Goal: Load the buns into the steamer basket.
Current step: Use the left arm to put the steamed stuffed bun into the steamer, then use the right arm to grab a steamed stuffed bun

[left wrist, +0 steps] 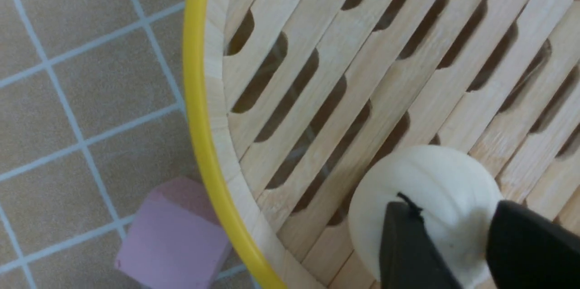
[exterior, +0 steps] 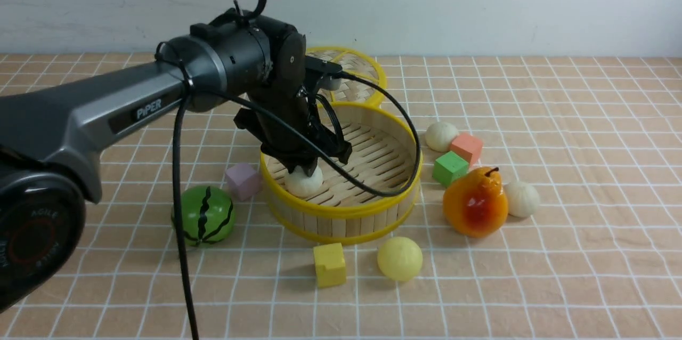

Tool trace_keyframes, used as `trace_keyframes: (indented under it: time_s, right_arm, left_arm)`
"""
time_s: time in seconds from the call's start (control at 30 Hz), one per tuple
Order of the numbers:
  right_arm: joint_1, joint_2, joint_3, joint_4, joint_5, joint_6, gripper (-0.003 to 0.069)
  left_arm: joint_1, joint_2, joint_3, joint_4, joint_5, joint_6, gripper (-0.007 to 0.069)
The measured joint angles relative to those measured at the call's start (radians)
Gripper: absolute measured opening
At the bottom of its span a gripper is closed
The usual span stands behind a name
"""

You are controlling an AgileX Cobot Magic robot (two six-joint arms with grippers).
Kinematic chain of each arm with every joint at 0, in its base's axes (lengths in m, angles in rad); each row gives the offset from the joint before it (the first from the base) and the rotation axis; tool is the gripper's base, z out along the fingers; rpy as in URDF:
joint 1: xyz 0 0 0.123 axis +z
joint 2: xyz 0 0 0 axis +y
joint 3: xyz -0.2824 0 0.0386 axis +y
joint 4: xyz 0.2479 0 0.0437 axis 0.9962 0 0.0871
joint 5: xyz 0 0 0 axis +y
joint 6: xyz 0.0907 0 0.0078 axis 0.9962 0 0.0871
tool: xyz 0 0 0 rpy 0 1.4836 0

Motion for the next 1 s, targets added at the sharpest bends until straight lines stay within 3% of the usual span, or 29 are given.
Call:
trace_keyframes:
  time_s: [0.17,0.33,0.43,0.53,0.57,0.6,0.7,0.83,1.0]
  right_arm:
    - [0.0,0.0,0.0,0.0,0.0,0.0,0.0239]
    - [0.0,0.0,0.0,0.0,0.0,0.0,0.0239]
    - [0.0,0.0,0.0,0.0,0.0,0.0,0.0239]
    - [0.0,0.0,0.0,0.0,0.0,0.0,0.0239]
    - [0.0,0.0,0.0,0.0,0.0,0.0,0.0239]
    - [0.0,0.0,0.0,0.0,0.0,0.0,0.0239]
    - [0.0,0.0,0.0,0.0,0.0,0.0,0.0239]
    - [0.0,0.0,0.0,0.0,0.0,0.0,0.0239]
    - [0.0,0.0,0.0,0.0,0.0,0.0,0.0239]
  left_arm:
    - [0.0,-0.06,-0.009,0.013,0.082,-0.051,0.047]
    - [0.0,-0.186,-0.02,-0.041,0.221,-0.067,0.052]
    - [-0.021,-0.256,-0.01,-0.09,0.306,-0.081,0.0447]
    - [-0.071,-0.303,0.057,-0.084,0.322,-0.083,0.0302]
    - [-0.122,-0.317,0.113,-0.077,0.325,-0.082,0.0192]
    - [-0.137,-0.319,0.127,-0.076,0.326,-0.08,0.0179]
    - [-0.262,-0.315,0.216,-0.075,0.298,-0.039,-0.0003]
    - [-0.372,-0.27,0.23,-0.087,0.238,-0.016,-0.0013]
    - [-0.396,-0.168,0.182,-0.085,0.205,-0.011,0.0027]
